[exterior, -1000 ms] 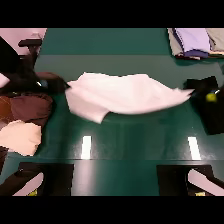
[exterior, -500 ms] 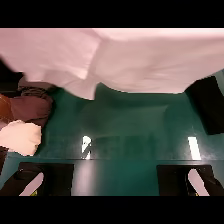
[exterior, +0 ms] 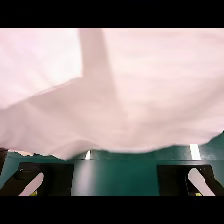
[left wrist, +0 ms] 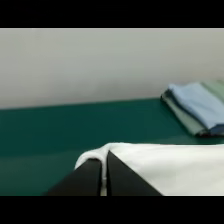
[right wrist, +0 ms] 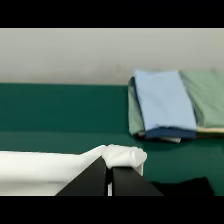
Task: Fold the shirts.
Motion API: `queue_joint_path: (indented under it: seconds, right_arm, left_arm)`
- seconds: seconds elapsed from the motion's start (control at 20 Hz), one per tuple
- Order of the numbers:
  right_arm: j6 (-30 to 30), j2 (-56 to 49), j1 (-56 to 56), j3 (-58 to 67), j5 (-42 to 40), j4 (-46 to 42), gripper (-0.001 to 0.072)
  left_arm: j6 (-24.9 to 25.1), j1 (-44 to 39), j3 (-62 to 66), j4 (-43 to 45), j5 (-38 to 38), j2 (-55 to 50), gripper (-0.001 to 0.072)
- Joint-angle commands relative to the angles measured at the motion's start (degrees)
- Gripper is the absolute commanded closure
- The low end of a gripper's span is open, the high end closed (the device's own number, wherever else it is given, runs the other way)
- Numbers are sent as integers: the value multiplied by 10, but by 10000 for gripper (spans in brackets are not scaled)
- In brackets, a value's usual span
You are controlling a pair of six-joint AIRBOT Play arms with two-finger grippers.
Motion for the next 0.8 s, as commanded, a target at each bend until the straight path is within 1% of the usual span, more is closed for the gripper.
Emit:
queue_joint_path:
  seconds: [0.0,0.1,0.15,0.25,0.3,0.35,0.45,0.6,0.7,0.75]
  right_arm:
    - [28,-80,71,-71,61,-70,697]
    - [39,-132,132,-140,71,-151,696]
    - [39,-158,153,-171,69,-166,697]
    - [39,-218,184,-217,59,-167,697]
    - [39,-252,195,-227,46,-167,697]
    - [39,-283,201,-228,30,-167,697]
    - [39,-338,202,-228,-18,-163,697]
    - [39,-394,196,-228,-94,-140,696]
    - [38,-406,191,-228,-125,-125,697]
    - [37,-404,191,-227,-137,-127,697]
  left_arm:
    - [-7,1,-176,31,-5,-30,683]
    - [-6,1,-266,24,13,-76,683]
    - [-6,1,-302,19,25,-105,683]
    - [-1,0,-336,5,41,-174,684]
    - [7,0,-336,-3,47,-213,684]
    - [25,1,-335,-18,60,-253,684]
    - [58,1,-329,-54,107,-320,684]
    - [74,1,-289,-83,140,-402,684]
    - [77,1,-254,-83,142,-433,684]
    - [87,1,-241,-83,143,-438,684]
